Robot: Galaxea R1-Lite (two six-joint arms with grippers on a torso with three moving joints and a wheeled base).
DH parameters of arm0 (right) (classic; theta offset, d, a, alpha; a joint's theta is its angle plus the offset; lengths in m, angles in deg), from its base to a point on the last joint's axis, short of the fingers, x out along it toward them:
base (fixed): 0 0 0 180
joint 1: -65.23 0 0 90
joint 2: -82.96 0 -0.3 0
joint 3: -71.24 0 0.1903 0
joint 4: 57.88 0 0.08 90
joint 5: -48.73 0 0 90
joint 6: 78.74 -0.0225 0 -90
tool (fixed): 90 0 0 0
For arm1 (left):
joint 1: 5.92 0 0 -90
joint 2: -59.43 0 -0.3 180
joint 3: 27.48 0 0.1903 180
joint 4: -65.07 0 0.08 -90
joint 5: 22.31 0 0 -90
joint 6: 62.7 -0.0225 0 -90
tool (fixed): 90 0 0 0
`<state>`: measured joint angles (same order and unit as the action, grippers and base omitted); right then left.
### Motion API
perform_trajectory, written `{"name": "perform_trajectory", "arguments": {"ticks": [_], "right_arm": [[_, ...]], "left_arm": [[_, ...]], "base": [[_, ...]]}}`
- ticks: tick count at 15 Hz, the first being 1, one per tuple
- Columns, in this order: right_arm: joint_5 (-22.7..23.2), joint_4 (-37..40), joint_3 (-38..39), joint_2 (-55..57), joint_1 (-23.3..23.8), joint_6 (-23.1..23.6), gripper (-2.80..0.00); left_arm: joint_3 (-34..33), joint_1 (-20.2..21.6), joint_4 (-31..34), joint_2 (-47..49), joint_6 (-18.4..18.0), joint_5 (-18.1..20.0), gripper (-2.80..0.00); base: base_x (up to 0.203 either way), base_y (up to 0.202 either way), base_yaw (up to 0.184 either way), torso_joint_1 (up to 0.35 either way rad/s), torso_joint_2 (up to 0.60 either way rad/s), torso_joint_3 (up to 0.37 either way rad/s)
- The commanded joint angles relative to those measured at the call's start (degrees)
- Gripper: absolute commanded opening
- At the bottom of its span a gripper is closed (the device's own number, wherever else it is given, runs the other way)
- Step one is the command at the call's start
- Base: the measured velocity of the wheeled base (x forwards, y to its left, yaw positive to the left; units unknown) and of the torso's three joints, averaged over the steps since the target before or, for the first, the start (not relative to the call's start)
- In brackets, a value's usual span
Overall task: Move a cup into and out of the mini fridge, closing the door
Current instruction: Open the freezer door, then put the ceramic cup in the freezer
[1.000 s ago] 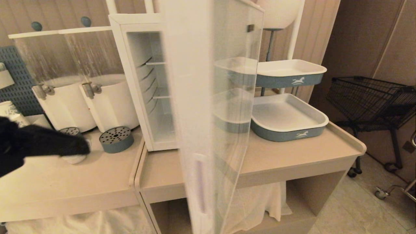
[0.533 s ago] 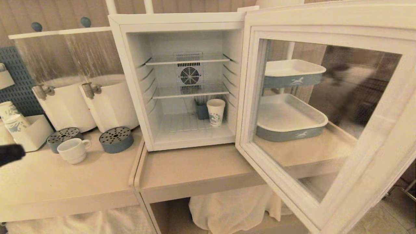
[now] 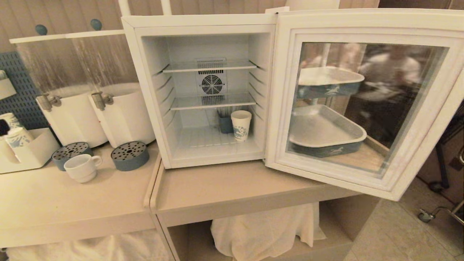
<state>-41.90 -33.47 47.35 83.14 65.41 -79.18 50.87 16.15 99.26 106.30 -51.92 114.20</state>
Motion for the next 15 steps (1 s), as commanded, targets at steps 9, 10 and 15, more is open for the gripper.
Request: {"name": "perform_trajectory", "arguments": {"ticks": [9,10,15], "right_arm": [[0.0,0.0,0.0,0.1,0.0,0.0,-2.80],[0.0,0.0,0.0,0.1,0.0,0.0,-2.80],[0.0,0.0,0.0,0.1,0.0,0.0,-2.80]], "left_arm": [[1.6,2.4,22.3,-15.3,-21.0,-8.1,0.00],[1.5,1.8,24.0,-17.2,-21.1,-7.9,0.00],[3.5,-2.6,33.5,-24.7,-21.7,-8.5,0.00]], "base": [[0.000,0.000,0.000,0.000,0.00,0.000],[0.000,0.000,0.000,0.000,0.00,0.000],[0.000,0.000,0.000,0.000,0.00,0.000]]}}
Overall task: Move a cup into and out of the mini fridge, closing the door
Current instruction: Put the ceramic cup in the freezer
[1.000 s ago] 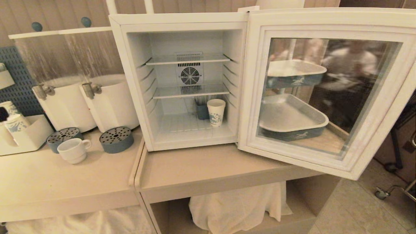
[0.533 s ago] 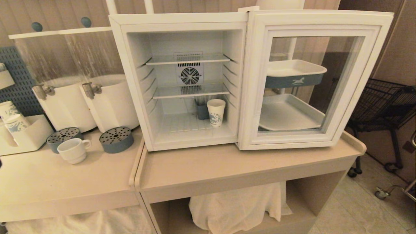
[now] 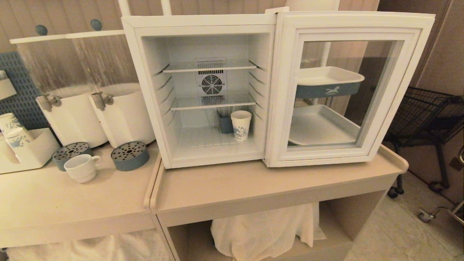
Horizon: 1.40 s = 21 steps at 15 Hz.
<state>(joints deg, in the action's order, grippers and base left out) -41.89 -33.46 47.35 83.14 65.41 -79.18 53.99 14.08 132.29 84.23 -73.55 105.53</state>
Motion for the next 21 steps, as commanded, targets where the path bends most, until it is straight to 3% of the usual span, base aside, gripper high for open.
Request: {"name": "perform_trajectory", "arguments": {"ticks": [1,5,6,8,11,15,16,17,19,21], "right_arm": [[0.0,0.0,0.0,0.1,0.0,0.0,-2.80],[0.0,0.0,0.0,0.1,0.0,0.0,-2.80],[0.0,0.0,0.0,0.1,0.0,0.0,-2.80],[0.0,0.0,0.0,0.1,0.0,0.0,-2.80],[0.0,0.0,0.0,0.1,0.0,0.0,-2.80],[0.0,0.0,0.0,0.1,0.0,0.0,-2.80],[0.0,0.0,0.0,0.0,0.0,0.0,-2.80],[0.0,0.0,0.0,0.1,0.0,0.0,-2.80],[0.0,0.0,0.0,0.1,0.0,0.0,-2.80],[0.0,0.0,0.0,0.0,0.0,0.0,-2.80]], "left_arm": [[0.4,-0.6,1.5,-3.3,0.0,0.0,0.00],[0.4,-2.9,3.9,-8.0,-0.1,-5.0,0.00],[0.5,-4.3,4.0,-8.5,-0.1,-7.6,-2.80],[1.3,-6.9,4.7,-8.8,0.6,-12.2,-2.80],[3.9,-7.3,9.2,-8.8,5.5,-13.2,-2.80],[7.6,-8.1,15.8,-8.7,6.8,-14.3,-2.80],[10.4,-10.2,19.1,-8.0,7.2,-14.3,-2.80],[15.3,-12.5,23.2,-6.8,7.9,-14.2,-2.80],[32.0,-17.5,30.8,-4.4,9.7,-14.5,-2.80],[44.4,-20.5,35.1,-5.4,11.1,-16.7,-2.80]], "base": [[0.000,0.000,0.000,0.000,0.00,0.000],[0.000,0.000,0.000,0.000,0.00,0.000],[0.000,0.000,0.000,0.000,0.00,0.000],[0.000,0.000,0.000,0.000,0.00,0.000],[0.000,0.000,0.000,0.000,0.00,0.000],[0.000,0.000,0.000,0.000,0.00,0.000],[0.000,0.000,0.000,0.000,0.00,0.000],[0.000,0.000,0.000,0.000,0.00,0.000],[0.000,0.000,0.000,0.000,0.00,0.000],[0.000,0.000,0.000,0.000,0.00,0.000]]}}
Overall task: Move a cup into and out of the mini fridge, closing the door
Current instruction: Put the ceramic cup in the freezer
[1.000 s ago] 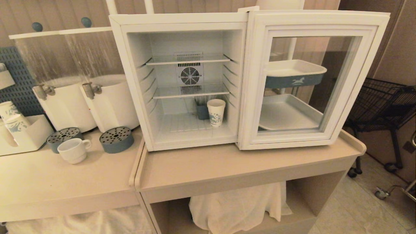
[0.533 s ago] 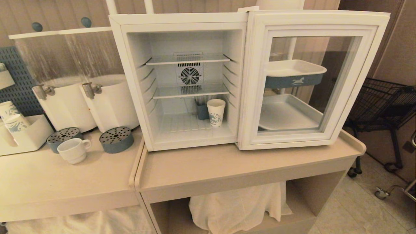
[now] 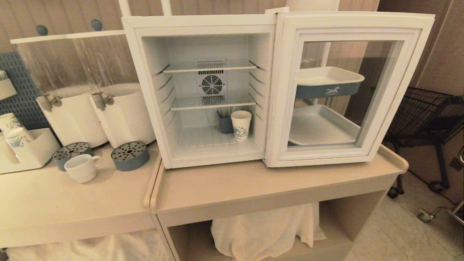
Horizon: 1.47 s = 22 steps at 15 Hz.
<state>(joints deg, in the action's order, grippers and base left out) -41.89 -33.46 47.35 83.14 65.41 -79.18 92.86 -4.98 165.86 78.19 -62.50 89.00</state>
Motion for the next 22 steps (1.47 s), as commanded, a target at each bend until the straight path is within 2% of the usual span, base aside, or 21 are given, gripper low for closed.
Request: {"name": "perform_trajectory", "arguments": {"ticks": [1,2,3,4,5,6,8,10,11,12,13,14,16,19,20,22], "right_arm": [[0.0,0.0,0.0,0.1,0.0,0.0,-2.80],[0.0,0.0,0.0,0.1,0.0,0.0,-2.80],[0.0,0.0,0.0,0.0,0.0,0.0,-2.80],[0.0,0.0,0.0,0.0,0.0,0.0,-2.80],[0.0,0.0,0.0,0.1,0.0,0.0,-2.80],[0.0,0.0,0.0,0.1,0.0,0.0,-2.80],[0.0,0.0,0.0,0.0,0.0,0.0,-2.80],[0.0,0.0,0.0,0.1,0.0,0.0,-2.80],[0.0,0.0,0.0,0.1,0.0,0.0,-2.80],[0.0,0.0,0.0,0.1,0.0,0.0,-2.80],[0.0,0.0,0.0,0.1,0.0,0.0,-2.80],[0.0,0.0,0.0,0.1,0.0,0.0,-2.80],[0.0,0.0,0.0,0.1,0.0,0.0,-2.80],[0.0,0.0,0.0,0.1,0.0,0.0,-2.80],[0.0,0.0,0.0,0.0,0.0,0.0,-2.80],[0.0,-0.1,0.0,0.1,0.0,0.0,-2.80]], "left_arm": [[8.3,-4.0,5.1,-0.7,2.7,-2.8,-2.80],[9.8,-6.6,8.5,-1.9,5.6,-5.1,-2.80],[12.7,-7.1,9.4,-2.2,9.1,-5.6,-2.80],[13.9,-5.2,9.8,-2.6,13.1,-5.9,-2.80],[13.4,-1.5,10.0,-3.6,14.1,-5.8,-2.80],[12.9,0.8,10.1,-5.7,12.7,-4.7,-2.80],[8.8,0.3,10.2,-11.9,9.1,-3.1,-2.80],[1.1,-0.1,10.2,-18.1,7.4,-2.6,-2.80],[-2.8,-0.3,10.2,-18.9,8.8,-2.8,-2.80],[-7.5,-0.4,10.2,-18.8,11.7,-3.5,-2.80],[-12.8,-0.4,8.3,-18.8,13.8,-5.4,-2.80],[-19.8,-0.4,2.0,-18.8,14.7,-8.3,-2.80],[-36.9,-0.5,-15.8,-18.7,14.3,-13.4,-2.80],[-65.0,-0.5,-46.5,-18.7,9.6,-19.7,-2.80],[-74.0,-0.5,-54.2,-18.7,7.5,-21.0,-2.80],[-88.7,-0.5,-65.8,-18.7,4.1,-22.0,-2.80]], "base": [[0.000,0.000,0.000,0.000,0.00,0.000],[0.000,0.000,0.000,0.000,0.00,0.000],[0.000,0.000,0.000,0.000,0.00,0.000],[0.000,0.000,0.000,0.000,0.00,0.000],[0.000,0.000,0.000,0.000,0.00,0.000],[0.000,0.000,0.000,0.000,0.00,0.000],[0.000,0.000,0.000,0.000,0.00,0.000],[0.000,0.000,0.000,0.000,0.00,0.000],[0.000,0.000,0.000,0.000,0.00,0.000],[0.000,0.000,0.000,0.000,0.00,0.000],[0.000,0.000,0.000,0.000,0.00,0.000],[0.000,0.000,0.000,0.000,0.00,0.000],[0.000,0.000,0.000,0.000,0.00,0.000],[0.000,0.000,0.000,0.000,0.00,0.000],[0.000,0.000,0.000,0.000,0.00,0.000],[0.000,0.000,0.000,0.000,0.00,0.000]]}}
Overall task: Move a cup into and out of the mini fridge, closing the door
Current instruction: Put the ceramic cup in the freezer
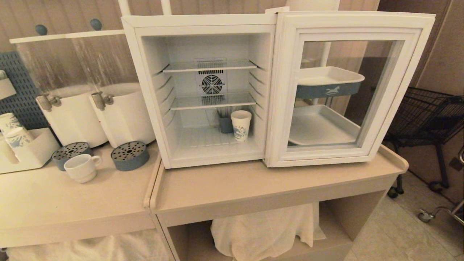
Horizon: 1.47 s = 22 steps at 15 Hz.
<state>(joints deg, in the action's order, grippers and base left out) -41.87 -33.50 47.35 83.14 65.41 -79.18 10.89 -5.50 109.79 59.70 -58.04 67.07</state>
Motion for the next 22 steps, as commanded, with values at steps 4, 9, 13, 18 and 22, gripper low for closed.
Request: {"name": "perform_trajectory", "arguments": {"ticks": [4,9,13,18,22], "right_arm": [[0.0,0.0,0.0,0.1,0.0,-0.1,-2.80],[0.0,0.0,0.0,0.1,0.0,-0.1,-2.80],[0.0,-0.6,0.3,0.0,0.0,-0.1,-2.80],[0.0,-1.4,0.4,-0.1,0.0,-0.1,-2.80],[0.2,-1.4,0.5,-0.1,0.0,0.7,-2.80]], "left_arm": [[-14.9,-0.1,-21.2,-0.2,-4.8,0.6,-2.80],[-14.9,-0.1,-21.3,-0.2,-4.5,0.6,-2.80],[-14.9,-0.1,-21.3,-0.2,-4.5,0.6,-2.80],[-14.9,-0.1,-21.3,-0.2,-4.4,0.6,-2.80],[-14.9,-0.1,-21.3,-0.2,-4.4,0.6,-2.80]], "base": [[0.000,0.000,0.000,0.000,0.00,0.000],[0.000,0.000,0.000,0.000,0.00,0.000],[0.000,0.000,0.000,0.000,0.00,0.000],[0.000,0.000,0.000,0.000,0.00,0.000],[-0.001,-0.004,0.045,0.002,0.00,0.002]]}}
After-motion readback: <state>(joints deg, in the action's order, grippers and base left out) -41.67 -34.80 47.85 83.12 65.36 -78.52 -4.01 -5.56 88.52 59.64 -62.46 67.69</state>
